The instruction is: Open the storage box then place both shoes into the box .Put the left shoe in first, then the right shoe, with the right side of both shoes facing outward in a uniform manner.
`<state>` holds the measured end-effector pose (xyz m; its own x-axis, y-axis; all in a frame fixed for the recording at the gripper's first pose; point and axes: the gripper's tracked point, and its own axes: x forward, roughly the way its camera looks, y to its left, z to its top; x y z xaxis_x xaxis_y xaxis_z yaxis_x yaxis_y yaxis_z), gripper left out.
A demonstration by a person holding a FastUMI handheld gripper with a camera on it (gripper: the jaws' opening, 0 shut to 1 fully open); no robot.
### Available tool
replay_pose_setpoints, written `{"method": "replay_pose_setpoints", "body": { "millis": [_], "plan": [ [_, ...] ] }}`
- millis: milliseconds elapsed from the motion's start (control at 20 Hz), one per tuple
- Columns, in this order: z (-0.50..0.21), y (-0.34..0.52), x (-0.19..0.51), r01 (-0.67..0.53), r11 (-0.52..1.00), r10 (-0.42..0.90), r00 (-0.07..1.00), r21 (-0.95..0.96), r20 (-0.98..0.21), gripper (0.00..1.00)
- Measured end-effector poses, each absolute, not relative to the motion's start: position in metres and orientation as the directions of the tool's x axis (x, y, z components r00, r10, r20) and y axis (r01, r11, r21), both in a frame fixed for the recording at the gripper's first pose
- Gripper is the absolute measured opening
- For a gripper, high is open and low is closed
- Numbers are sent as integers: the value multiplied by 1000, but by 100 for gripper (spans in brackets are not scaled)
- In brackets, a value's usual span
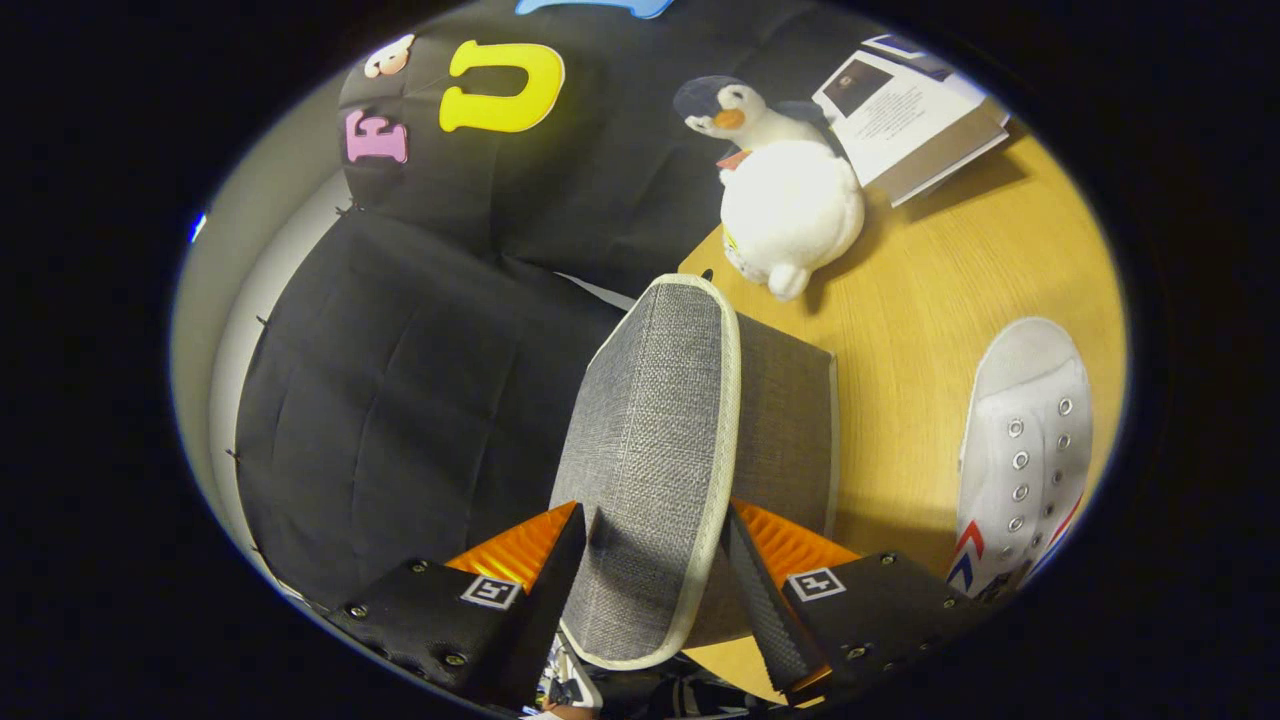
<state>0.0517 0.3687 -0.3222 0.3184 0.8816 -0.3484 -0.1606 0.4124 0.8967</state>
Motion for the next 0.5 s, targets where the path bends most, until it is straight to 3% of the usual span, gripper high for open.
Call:
{"method": "replay_pose_setpoints", "body": {
  "millis": [100,350,500],
  "plan": [
    [-318,365,52,-131,402,884,314,906,-347,81],
    [-308,362,58,-108,398,886,302,911,-352,17],
    [-293,364,53,-133,386,899,278,913,-339,16]
  ]
}}
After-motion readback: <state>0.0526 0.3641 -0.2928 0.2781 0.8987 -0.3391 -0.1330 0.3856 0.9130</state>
